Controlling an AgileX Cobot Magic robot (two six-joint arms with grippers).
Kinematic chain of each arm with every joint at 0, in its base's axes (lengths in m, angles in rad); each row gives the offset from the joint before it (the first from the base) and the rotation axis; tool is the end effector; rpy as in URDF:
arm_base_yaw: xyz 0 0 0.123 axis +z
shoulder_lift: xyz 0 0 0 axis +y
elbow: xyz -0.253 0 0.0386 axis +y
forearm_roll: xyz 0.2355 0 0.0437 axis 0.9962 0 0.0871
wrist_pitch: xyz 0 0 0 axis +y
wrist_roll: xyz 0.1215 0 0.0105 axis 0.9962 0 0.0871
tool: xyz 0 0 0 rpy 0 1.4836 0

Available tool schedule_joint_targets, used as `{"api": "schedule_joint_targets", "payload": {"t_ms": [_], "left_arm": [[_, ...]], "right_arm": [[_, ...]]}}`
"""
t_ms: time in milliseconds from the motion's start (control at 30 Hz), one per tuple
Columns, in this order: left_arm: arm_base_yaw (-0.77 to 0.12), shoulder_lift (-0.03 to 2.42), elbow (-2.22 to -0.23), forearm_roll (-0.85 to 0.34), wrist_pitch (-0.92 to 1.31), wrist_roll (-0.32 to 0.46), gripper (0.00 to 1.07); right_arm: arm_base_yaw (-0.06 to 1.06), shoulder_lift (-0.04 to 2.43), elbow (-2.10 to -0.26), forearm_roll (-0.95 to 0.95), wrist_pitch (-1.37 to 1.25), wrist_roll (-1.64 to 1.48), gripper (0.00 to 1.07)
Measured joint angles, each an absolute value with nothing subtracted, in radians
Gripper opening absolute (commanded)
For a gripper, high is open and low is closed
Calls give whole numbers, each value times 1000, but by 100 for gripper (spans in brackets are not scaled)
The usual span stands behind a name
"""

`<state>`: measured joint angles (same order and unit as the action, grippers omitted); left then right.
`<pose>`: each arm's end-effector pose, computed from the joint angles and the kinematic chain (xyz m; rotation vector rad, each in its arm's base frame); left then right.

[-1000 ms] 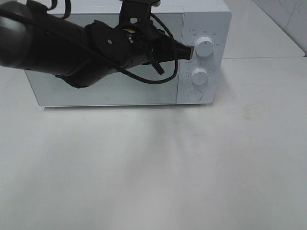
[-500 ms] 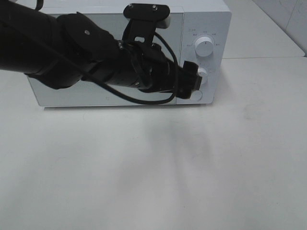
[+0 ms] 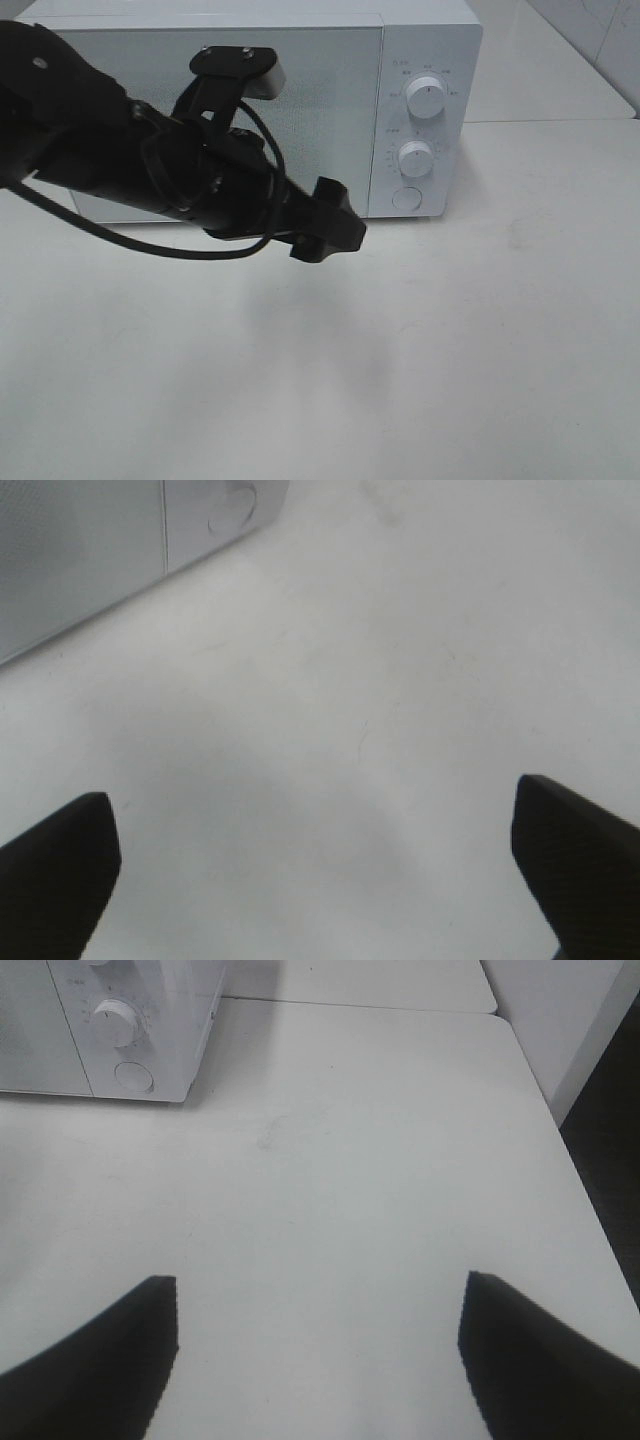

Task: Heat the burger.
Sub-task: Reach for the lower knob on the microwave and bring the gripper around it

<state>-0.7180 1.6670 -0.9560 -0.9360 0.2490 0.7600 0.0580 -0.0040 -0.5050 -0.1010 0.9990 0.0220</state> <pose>0.2515 -0.2519 0.1670 0.7640 2.3001 -0.6536 0.0436 -0.0078 0.2660 -0.0340 1.9701 -0.0672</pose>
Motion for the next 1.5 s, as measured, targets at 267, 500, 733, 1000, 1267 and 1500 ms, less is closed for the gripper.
{"api": "schedule_joint_targets", "payload": {"t_ms": [267,500,733,1000,1267,1500], "left_arm": [[-534,1614,-953,-687,572,575,101],[-365,1472,-953,-442,904,416,101],[-207,1350,-948,-395,1078,406,101],[-19,1145,-835,-341,1096,325,101],[-3,908,-759,-172,1104,167,101],[-3,642,-651,-84,1112,88,101]], "right_arm": [[58,-4,-505,-101,999,22,75],[58,-4,-505,-101,999,22,75],[58,-4,-505,-101,999,22,75],[58,-4,-505,-101,999,22,75],[58,-4,-505,-101,999,22,75],[58,-4,-505,-101,999,22,75]]}}
